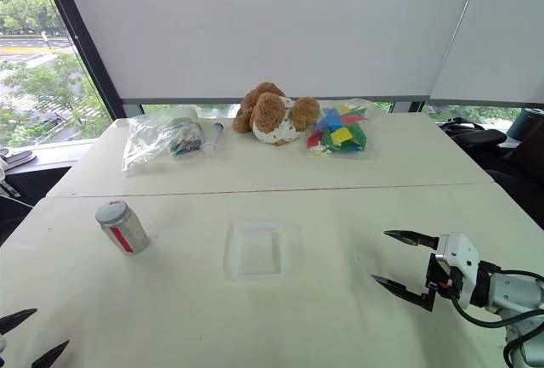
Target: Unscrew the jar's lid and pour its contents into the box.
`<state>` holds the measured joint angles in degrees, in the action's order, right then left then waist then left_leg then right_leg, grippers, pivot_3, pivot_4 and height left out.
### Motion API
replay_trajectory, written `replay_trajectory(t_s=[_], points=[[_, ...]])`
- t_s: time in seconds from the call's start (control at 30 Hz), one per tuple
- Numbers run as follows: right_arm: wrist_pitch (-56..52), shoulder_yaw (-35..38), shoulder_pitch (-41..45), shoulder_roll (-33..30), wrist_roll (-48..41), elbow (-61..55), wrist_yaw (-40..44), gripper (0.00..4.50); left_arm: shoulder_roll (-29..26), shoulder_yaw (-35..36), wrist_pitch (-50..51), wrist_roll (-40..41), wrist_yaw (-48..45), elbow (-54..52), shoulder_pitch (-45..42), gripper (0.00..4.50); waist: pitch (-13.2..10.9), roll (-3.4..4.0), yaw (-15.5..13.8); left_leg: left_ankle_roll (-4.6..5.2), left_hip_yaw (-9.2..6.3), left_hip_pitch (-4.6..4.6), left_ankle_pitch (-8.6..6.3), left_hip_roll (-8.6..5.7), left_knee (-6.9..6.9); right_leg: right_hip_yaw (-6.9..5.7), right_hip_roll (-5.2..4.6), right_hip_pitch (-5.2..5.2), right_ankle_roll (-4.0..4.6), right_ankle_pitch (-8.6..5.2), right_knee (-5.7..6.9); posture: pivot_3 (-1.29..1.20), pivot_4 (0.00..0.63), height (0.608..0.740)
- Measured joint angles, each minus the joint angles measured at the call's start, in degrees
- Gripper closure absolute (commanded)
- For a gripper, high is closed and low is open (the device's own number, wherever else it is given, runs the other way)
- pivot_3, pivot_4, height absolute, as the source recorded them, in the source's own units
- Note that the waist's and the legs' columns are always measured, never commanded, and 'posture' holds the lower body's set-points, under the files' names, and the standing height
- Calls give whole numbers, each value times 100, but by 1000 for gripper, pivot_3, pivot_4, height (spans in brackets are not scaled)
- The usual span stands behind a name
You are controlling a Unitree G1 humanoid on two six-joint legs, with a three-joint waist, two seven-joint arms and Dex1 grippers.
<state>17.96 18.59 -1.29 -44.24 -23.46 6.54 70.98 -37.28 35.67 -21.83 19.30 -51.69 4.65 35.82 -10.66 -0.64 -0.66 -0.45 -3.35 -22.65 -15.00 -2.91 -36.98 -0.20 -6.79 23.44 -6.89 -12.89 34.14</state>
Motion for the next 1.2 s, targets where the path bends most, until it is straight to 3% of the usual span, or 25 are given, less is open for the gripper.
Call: replay_trajectory(t_s=[0.17, 0.33, 0.47, 0.67, 0.87, 0.97, 1.2], points=[[-34, -142, 228, 187, -96, -136, -98, 0, 145, 4, 282, 238, 118, -169, -17, 43, 1, -2, 17, 1, 2, 5, 1, 5, -1, 0, 2, -2, 1, 0, 5, 0, 150, 740], [-665, -616, 651, 660, -568, -904, -405, 0, 566, 260, 1158, 1068, 411, -725, 89, 43, -1, -1, 46, 10, 3, 5, 6, 14, 0, 2, 5, 1, 1, 1, 8, 0, 150, 740], [-1254, -999, 1252, 1105, -1094, -1680, -710, 0, 1604, 684, 1220, 1399, 1167, -954, 206, 43, 0, -2, 91, 10, 4, 4, 3, 15, 0, 0, 3, 0, 0, 0, 4, 0, 150, 740], [-1136, -1329, 1450, 1257, -1034, -1859, -583, 0, 2481, 698, 1137, 1366, 1677, -1197, 559, 43, 8, -30, -28, -3, 5, 4, -6, 14, -18, -12, 3, -2, 1, 1, -3, 0, 150, 740], [-1146, -1337, 1477, 1209, -1039, -1787, -383, 0, 2664, 110, 1361, 1170, 2221, -2429, 334, 43, 11, -32, -8, -5, 10, 4, -8, 32, -20, -17, 4, -25, -15, -10, -4, 0, 150, 740], [-1172, -1332, 1478, 1156, -1046, -1565, -201, 0, 2789, -420, 1489, 637, 2714, -3013, -24, 43, 11, -29, 0, 10, 21, 4, 1, 33, -15, -22, 13, -17, 5, 3, -3, 0, 150, 740], [-1172, -1298, 1443, 1133, -1043, -1191, 93, 0, 2894, -1144, 2066, -114, 3621, -3241, -877, 43, 12, -26, -9, 13, 27, 15, 3, 35, -20, -19, 39, -20, 9, 9, 9, 0, 150, 740]])
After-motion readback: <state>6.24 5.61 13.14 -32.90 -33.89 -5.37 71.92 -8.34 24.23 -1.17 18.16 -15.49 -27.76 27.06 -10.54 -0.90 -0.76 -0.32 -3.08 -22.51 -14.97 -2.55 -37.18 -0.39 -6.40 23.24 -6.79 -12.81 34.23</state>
